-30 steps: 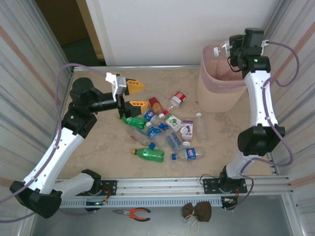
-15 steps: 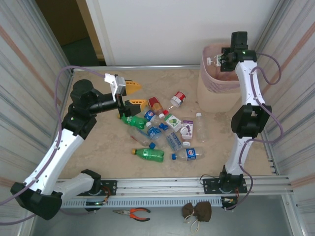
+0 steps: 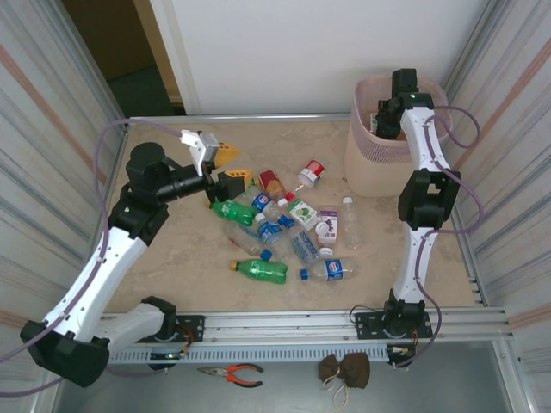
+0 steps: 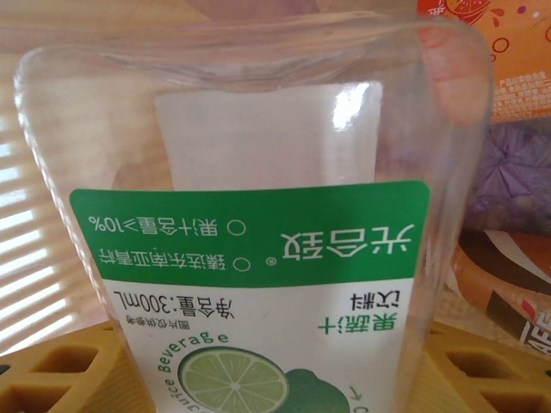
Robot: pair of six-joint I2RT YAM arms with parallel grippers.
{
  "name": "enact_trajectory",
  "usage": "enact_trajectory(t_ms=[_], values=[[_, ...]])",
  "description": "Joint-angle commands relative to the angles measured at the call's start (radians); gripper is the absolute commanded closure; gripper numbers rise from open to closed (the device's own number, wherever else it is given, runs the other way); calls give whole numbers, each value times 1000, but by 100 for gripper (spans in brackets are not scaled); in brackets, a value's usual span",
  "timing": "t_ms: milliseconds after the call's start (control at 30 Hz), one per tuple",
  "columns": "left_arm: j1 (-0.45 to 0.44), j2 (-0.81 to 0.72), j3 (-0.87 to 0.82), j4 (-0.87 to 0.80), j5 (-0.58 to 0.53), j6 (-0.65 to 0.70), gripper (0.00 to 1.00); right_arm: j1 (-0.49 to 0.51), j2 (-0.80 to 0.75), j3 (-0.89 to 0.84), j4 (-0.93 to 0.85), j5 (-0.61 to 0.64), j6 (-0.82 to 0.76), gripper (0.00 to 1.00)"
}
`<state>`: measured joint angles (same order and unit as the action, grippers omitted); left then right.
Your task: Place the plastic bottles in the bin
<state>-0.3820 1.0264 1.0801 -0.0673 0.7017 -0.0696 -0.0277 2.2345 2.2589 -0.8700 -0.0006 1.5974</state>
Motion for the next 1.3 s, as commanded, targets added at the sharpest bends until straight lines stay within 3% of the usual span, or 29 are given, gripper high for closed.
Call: enact_trajectory(t_ms=[0, 200, 467, 1000, 1267], values=[[24, -14, -9, -45, -74, -85, 24, -14, 27, 5, -35, -24, 47, 38], [84, 27, 7, -118, -61, -198, 24, -19, 18, 1, -36, -29, 47, 25], [100, 41, 10, -182, -90, -194, 25, -26, -34, 10, -42, -20, 39, 13], [101, 67, 24, -256, -137, -203, 25, -23, -228, 19, -73, -7, -6, 16], [101, 127, 44, -319, -175, -212, 23, -15, -369, -82, 26, -45, -273, 18]])
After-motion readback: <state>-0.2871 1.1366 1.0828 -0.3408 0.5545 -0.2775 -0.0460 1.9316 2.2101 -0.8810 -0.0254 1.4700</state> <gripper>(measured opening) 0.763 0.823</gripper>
